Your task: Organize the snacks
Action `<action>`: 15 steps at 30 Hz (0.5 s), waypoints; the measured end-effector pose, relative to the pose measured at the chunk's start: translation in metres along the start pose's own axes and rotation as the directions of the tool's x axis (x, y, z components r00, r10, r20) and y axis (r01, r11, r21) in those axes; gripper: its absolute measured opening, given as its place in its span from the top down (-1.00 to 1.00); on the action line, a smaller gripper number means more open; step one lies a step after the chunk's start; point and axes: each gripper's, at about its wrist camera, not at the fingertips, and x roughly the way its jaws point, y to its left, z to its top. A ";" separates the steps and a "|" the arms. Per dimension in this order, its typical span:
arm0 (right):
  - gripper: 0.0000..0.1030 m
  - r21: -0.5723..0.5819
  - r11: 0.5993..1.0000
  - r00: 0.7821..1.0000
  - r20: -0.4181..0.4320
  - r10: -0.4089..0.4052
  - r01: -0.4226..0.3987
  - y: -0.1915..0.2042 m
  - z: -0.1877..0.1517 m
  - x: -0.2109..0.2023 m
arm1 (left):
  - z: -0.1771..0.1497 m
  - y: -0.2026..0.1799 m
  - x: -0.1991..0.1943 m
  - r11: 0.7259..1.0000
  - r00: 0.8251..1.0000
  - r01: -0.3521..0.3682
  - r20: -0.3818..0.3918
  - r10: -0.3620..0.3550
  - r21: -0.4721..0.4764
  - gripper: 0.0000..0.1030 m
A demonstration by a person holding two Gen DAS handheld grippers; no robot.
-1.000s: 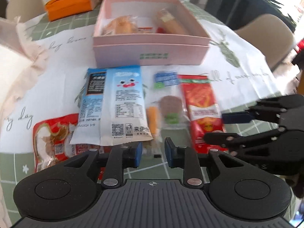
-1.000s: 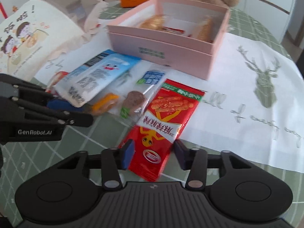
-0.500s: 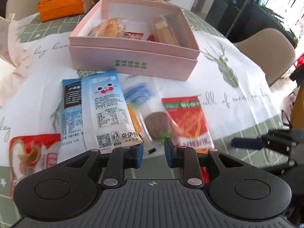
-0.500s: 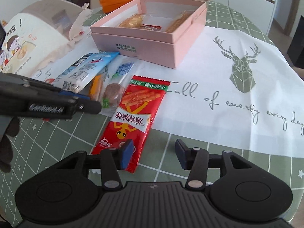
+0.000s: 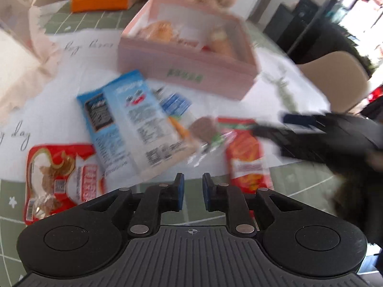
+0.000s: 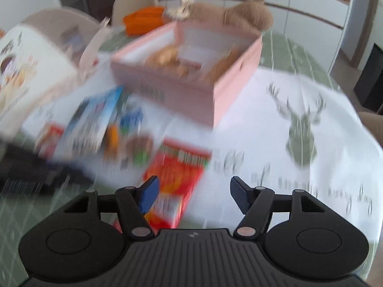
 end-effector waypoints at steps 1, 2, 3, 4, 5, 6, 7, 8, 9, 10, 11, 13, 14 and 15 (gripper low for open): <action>-0.26 0.012 1.000 1.000 0.021 -0.013 0.012 -0.002 0.011 0.004 | 0.003 -0.003 -0.006 1.000 1.000 0.014 0.018 -0.014 0.015 0.60; -0.26 0.023 0.999 0.999 0.043 -0.024 0.023 -0.003 0.022 0.009 | 0.006 -0.006 -0.010 0.999 0.999 0.018 0.037 -0.020 0.033 0.60; -0.26 0.032 0.999 0.998 0.059 -0.030 0.029 -0.005 0.032 0.014 | 0.010 -0.007 -0.012 0.999 0.998 0.021 0.052 -0.023 0.046 0.60; -0.26 0.038 0.999 0.997 0.067 -0.032 0.030 -0.007 0.041 0.019 | 0.016 -0.008 -0.012 0.998 0.998 0.022 0.062 -0.026 0.058 0.60; -0.25 0.042 0.999 0.997 0.068 -0.034 0.031 -0.009 0.050 0.026 | 0.021 -0.008 -0.009 0.998 0.997 0.023 0.066 -0.027 0.065 0.60; -0.24 0.047 0.998 0.997 0.065 -0.044 0.041 -0.012 0.058 0.032 | 0.027 -0.007 -0.005 0.997 0.997 0.016 0.070 -0.021 0.070 0.60; -0.26 0.053 0.996 0.996 0.061 -0.068 0.065 -0.015 0.064 0.037 | 0.032 -0.005 0.001 0.997 0.997 0.006 0.074 -0.011 0.074 0.60; -0.26 0.060 0.996 0.996 0.045 -0.070 0.068 -0.020 0.069 0.041 | 0.039 -0.001 0.010 0.997 0.997 -0.007 0.073 0.001 0.074 0.60; -0.26 0.073 0.995 0.996 0.042 -0.075 0.072 -0.025 0.072 0.043 | 0.045 0.002 0.018 0.997 0.997 -0.018 0.070 0.013 0.070 0.60; -0.26 0.085 0.991 0.993 0.043 -0.108 0.104 -0.030 0.072 0.043 | 0.051 0.008 0.026 0.997 0.998 -0.030 0.066 0.025 0.064 0.60; -0.25 0.093 0.983 0.986 0.042 -0.164 0.159 -0.033 0.072 0.044 | 0.057 0.014 0.033 0.997 0.997 -0.044 0.062 0.040 0.057 0.60; -0.23 0.100 0.967 0.970 0.036 -0.240 0.235 -0.040 0.071 0.044 | 0.068 0.026 0.038 0.998 0.996 -0.063 0.068 0.061 0.027 0.60; -0.23 0.102 0.972 0.976 0.031 -0.218 0.214 -0.043 0.070 0.043 | 0.073 0.031 0.034 0.998 0.995 -0.058 0.086 0.058 -0.005 0.60; -0.23 0.106 0.979 0.984 0.024 -0.175 0.171 -0.046 0.069 0.041 | 0.080 0.037 0.029 0.999 0.992 -0.037 0.118 0.042 -0.040 0.60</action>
